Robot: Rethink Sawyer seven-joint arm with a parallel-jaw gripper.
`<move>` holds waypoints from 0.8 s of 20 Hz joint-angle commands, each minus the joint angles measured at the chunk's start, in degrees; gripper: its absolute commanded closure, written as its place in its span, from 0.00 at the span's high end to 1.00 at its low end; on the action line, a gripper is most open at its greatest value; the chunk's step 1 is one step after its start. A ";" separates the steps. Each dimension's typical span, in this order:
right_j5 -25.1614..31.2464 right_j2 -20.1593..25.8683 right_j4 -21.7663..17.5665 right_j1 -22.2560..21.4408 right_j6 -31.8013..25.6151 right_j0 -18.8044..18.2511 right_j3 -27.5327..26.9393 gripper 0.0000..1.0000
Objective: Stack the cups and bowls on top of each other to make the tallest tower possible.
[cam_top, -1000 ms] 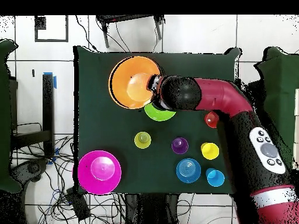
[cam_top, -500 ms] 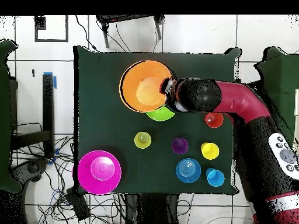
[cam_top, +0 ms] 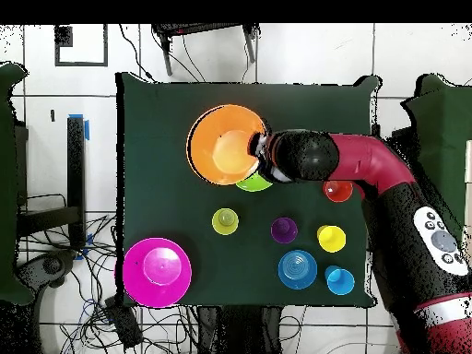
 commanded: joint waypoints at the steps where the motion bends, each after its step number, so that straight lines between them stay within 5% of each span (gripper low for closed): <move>1: -0.53 0.36 -7.52 5.45 -14.92 0.49 4.12 0.00; 16: 0.51 3.76 -8.75 6.35 -15.42 -3.49 5.61 0.00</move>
